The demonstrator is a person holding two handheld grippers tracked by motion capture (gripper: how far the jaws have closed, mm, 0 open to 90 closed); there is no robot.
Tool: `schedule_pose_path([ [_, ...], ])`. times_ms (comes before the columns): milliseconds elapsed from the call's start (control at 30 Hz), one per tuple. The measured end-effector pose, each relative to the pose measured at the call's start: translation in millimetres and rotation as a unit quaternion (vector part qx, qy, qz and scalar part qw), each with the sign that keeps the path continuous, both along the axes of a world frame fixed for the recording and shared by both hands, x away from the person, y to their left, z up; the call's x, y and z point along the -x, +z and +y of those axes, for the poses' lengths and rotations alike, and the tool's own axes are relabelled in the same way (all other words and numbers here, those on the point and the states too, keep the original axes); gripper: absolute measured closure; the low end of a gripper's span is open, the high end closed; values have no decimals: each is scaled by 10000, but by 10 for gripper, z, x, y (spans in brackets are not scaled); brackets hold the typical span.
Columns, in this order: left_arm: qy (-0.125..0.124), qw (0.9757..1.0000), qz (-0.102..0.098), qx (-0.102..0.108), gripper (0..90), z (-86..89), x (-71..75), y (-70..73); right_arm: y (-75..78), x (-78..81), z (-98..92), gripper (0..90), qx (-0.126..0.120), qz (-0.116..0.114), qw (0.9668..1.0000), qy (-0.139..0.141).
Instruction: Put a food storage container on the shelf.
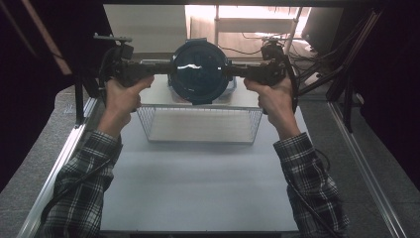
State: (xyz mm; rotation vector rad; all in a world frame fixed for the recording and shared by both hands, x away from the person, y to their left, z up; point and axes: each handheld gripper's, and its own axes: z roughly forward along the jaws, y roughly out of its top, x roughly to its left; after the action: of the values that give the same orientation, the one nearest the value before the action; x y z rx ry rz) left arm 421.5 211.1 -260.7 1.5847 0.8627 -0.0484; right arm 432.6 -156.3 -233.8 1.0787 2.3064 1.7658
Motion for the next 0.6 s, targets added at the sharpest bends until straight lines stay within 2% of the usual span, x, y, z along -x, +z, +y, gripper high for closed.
schedule_pose_path([
  [100, 73, 10000, -7, -28, 563, 4, -72, 41, 27, -82, 15, 569, -48, -5, 10000, -31],
  [300, 206, 9997, 95, -72, 560, -7, -243, 33, -20, -264, 30, 567, -109, 151, 9998, -102],
  [433, 253, 9996, 150, 11, 560, -8, -326, 27, -51, -364, 20, 566, -222, 196, 9995, -144],
  [567, 246, 9995, 194, 102, 560, -7, -368, 10, -54, -409, 16, 558, -232, 197, 9994, -135],
  [600, 256, 9995, 134, 93, 559, -5, -377, 4, -57, -414, 16, 555, -235, 188, 9995, -136],
])
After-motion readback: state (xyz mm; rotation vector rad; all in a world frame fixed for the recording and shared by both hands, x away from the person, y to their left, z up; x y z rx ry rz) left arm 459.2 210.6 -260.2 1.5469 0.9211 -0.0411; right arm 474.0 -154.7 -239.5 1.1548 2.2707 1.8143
